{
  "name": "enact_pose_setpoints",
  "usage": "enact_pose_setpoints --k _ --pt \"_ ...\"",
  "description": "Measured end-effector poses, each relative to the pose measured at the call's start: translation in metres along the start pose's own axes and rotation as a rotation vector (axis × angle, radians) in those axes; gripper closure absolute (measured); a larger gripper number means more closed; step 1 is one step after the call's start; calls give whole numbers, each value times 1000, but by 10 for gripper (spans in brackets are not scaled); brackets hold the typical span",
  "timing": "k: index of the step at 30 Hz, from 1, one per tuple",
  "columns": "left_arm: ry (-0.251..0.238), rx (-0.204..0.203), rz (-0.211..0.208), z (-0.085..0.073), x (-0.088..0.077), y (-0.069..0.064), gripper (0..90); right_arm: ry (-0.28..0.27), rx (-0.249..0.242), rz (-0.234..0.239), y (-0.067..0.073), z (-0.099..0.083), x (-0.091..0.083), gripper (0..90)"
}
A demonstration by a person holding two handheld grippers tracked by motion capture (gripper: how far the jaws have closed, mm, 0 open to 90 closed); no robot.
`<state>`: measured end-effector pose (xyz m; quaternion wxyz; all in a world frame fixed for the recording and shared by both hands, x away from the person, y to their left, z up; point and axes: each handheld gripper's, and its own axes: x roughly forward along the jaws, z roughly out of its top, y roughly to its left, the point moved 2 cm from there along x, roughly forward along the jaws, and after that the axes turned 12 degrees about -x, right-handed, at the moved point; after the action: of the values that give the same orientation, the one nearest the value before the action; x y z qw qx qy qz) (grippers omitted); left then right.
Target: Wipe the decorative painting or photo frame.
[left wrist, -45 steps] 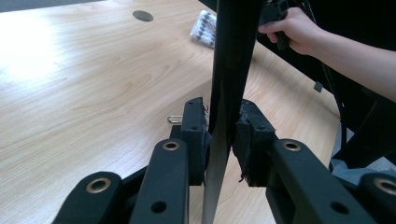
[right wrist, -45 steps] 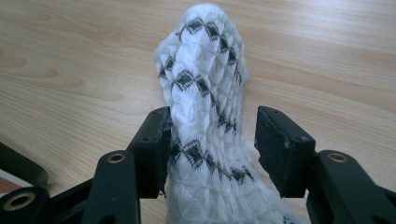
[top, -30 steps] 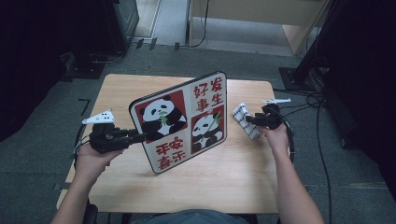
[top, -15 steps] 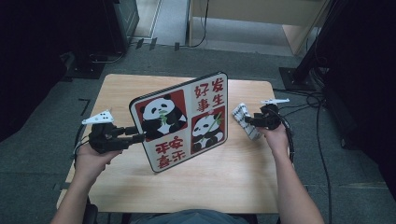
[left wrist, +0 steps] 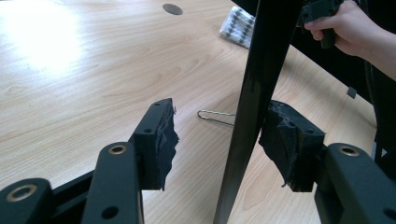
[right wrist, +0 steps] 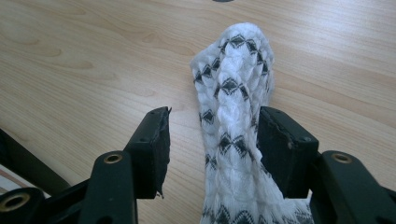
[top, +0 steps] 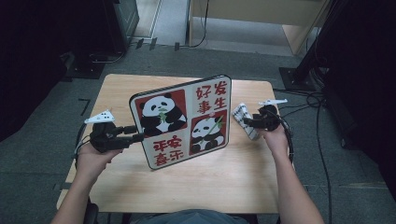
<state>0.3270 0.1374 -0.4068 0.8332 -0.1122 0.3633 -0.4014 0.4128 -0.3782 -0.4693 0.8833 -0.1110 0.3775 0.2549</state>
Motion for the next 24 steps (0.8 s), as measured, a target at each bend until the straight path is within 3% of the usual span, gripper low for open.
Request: enact_pose_setpoints --k 8,24 --pt "16 -13 7 1 5 6 404 23 -31 -3 4 -3 -1 450" --pt "18 -51 8 4 11 19 382 21 -42 -3 10 -7 -4 446"
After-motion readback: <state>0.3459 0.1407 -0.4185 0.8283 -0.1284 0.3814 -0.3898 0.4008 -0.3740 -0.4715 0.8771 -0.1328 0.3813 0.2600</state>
